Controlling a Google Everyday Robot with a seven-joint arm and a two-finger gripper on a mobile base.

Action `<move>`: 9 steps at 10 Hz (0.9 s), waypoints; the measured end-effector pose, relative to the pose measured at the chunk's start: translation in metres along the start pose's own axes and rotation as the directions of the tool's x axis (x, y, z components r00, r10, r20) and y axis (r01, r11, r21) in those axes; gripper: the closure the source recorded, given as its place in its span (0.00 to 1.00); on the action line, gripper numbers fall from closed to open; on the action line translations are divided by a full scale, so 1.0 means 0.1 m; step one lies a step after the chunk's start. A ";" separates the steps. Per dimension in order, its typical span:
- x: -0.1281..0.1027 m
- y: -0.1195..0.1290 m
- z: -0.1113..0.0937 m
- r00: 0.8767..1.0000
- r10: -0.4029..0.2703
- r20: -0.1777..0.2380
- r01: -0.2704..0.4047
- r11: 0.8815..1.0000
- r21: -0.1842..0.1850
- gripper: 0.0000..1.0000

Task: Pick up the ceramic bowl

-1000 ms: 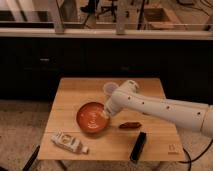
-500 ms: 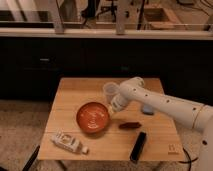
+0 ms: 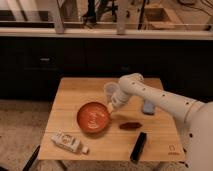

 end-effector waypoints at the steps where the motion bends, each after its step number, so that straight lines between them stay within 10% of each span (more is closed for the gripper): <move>1: -0.01 0.00 -0.01 0.999 0.039 0.003 -0.039 0.999 -0.002 0.20; 9: -0.08 -0.03 0.19 0.994 0.091 0.055 -0.091 0.996 -0.002 0.21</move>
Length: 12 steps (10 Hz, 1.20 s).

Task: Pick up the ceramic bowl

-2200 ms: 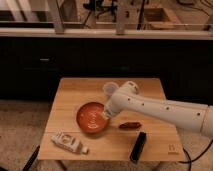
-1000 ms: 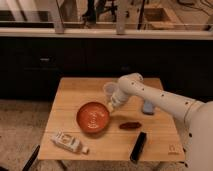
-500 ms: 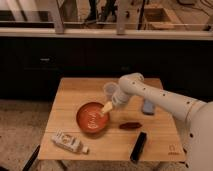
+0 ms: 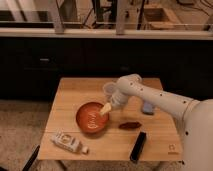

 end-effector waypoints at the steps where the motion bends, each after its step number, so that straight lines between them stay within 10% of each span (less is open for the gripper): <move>1: 0.00 -0.04 0.09 1.000 -0.006 0.013 0.006 1.000 0.009 0.26; 8: 0.00 -0.22 0.20 0.998 -0.030 0.058 0.027 0.998 0.050 0.95; 12: -0.04 -0.28 0.07 0.996 -0.054 0.065 0.051 0.998 0.043 1.00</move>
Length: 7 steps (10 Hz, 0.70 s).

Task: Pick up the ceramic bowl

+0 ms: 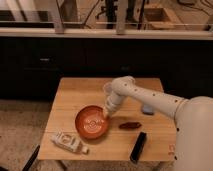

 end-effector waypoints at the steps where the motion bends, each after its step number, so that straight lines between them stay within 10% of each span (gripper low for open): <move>1: 0.01 -0.04 -0.12 1.000 -0.007 -0.006 0.007 1.000 -0.002 1.00; 7: -0.02 -0.11 -0.34 1.000 -0.025 -0.010 0.025 1.000 -0.012 1.00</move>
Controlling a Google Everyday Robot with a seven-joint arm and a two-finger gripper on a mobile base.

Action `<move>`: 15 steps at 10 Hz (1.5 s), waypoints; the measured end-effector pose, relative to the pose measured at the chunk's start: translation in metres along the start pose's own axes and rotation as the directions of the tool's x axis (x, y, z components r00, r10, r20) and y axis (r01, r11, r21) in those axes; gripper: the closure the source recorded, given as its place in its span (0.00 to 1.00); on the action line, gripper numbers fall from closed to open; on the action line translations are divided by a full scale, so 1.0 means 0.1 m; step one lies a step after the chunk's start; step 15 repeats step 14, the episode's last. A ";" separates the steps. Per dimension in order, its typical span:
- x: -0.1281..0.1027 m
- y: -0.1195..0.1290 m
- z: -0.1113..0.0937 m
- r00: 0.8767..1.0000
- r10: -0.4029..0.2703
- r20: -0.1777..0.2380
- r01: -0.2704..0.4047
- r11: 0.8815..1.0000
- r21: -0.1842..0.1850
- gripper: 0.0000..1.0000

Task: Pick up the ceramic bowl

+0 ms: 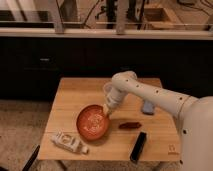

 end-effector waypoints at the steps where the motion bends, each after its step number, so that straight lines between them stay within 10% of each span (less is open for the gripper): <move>1: -0.01 -0.02 -0.07 1.000 0.000 -0.001 0.000 1.000 -0.001 1.00; 15: -0.17 -0.12 -0.25 1.000 -0.016 0.000 0.016 1.000 -0.012 1.00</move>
